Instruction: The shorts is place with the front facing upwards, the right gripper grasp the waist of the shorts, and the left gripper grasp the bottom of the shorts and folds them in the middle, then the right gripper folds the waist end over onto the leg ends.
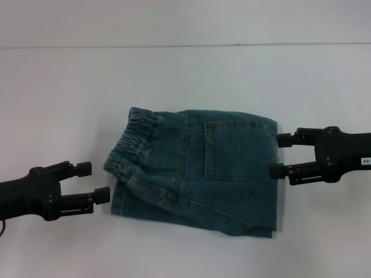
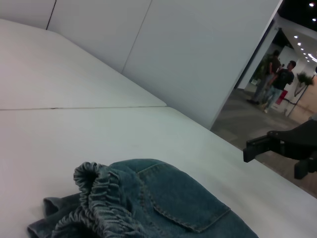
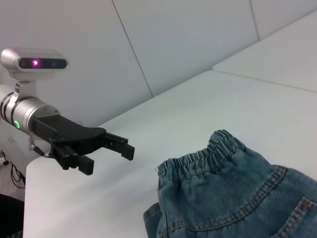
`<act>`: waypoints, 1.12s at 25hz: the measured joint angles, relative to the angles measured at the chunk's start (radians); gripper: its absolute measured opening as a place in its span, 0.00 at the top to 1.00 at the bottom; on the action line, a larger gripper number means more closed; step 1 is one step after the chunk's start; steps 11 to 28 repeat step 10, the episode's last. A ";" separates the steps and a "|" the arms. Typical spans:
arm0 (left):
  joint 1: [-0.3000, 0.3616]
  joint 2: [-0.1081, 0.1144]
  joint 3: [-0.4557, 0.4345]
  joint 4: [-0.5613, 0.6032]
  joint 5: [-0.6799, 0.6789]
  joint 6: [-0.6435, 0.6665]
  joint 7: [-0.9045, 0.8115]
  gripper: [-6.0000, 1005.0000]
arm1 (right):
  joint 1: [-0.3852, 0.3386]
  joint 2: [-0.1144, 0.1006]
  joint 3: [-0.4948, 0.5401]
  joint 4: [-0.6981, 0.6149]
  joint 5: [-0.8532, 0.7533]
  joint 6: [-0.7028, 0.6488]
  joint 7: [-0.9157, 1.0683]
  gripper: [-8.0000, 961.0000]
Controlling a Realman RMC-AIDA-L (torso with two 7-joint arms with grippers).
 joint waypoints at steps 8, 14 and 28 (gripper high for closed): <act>-0.002 0.000 -0.001 0.002 -0.001 -0.003 -0.001 0.07 | 0.002 -0.002 -0.001 0.028 0.000 0.043 -0.010 0.01; -0.003 0.000 -0.001 0.002 -0.004 -0.003 -0.001 0.07 | 0.004 -0.001 0.000 0.030 0.000 0.045 -0.011 0.01; -0.003 0.000 -0.001 0.002 -0.004 -0.003 -0.001 0.07 | 0.004 -0.001 0.000 0.030 0.000 0.045 -0.011 0.01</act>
